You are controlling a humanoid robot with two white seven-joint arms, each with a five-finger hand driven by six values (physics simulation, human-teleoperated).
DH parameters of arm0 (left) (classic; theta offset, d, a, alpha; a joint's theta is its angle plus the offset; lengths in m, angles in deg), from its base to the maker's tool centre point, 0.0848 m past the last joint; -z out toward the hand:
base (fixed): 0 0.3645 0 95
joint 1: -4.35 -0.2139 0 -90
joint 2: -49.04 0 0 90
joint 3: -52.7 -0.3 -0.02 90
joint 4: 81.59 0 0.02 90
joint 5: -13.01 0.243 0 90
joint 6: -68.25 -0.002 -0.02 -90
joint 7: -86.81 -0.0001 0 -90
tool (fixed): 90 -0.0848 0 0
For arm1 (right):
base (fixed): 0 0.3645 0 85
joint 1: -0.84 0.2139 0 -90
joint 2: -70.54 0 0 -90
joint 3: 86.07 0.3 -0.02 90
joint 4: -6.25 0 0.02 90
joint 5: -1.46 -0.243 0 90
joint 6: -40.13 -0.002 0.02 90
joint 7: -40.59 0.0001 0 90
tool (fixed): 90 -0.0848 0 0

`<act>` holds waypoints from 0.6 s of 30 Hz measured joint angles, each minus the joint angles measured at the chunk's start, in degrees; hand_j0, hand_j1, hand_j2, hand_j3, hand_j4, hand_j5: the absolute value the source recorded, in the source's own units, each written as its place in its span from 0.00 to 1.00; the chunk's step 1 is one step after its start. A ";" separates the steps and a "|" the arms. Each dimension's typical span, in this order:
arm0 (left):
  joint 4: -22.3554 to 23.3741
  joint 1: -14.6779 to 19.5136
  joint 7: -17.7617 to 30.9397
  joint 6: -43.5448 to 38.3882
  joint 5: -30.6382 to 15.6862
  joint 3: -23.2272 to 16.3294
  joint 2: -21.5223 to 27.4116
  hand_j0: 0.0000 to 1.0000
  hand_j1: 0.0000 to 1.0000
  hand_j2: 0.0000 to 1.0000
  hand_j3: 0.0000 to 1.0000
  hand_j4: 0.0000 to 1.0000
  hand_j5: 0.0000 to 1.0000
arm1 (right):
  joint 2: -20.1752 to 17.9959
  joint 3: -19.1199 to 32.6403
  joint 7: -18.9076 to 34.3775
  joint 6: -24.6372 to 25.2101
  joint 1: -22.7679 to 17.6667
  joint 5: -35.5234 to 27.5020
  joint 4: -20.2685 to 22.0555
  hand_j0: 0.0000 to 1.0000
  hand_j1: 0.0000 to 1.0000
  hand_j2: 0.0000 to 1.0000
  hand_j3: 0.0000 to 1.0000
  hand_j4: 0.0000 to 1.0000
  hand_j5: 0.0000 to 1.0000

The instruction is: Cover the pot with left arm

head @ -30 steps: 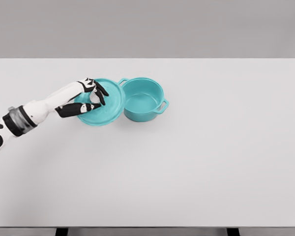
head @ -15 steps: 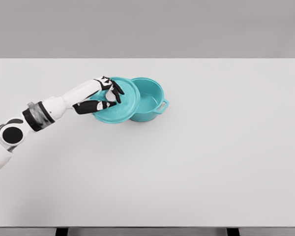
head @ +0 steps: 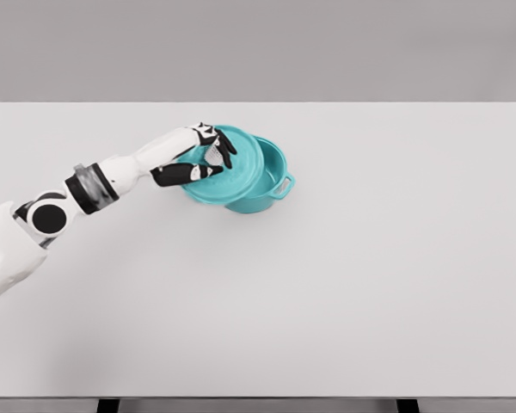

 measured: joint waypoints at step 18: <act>7.02 4.40 1.67 -0.28 0.04 -2.67 -6.01 0.39 0.39 0.39 0.39 0.39 0.39 | 0.00 0.00 -0.01 0.01 0.00 -0.01 0.00 1.00 1.00 1.00 1.00 1.00 1.00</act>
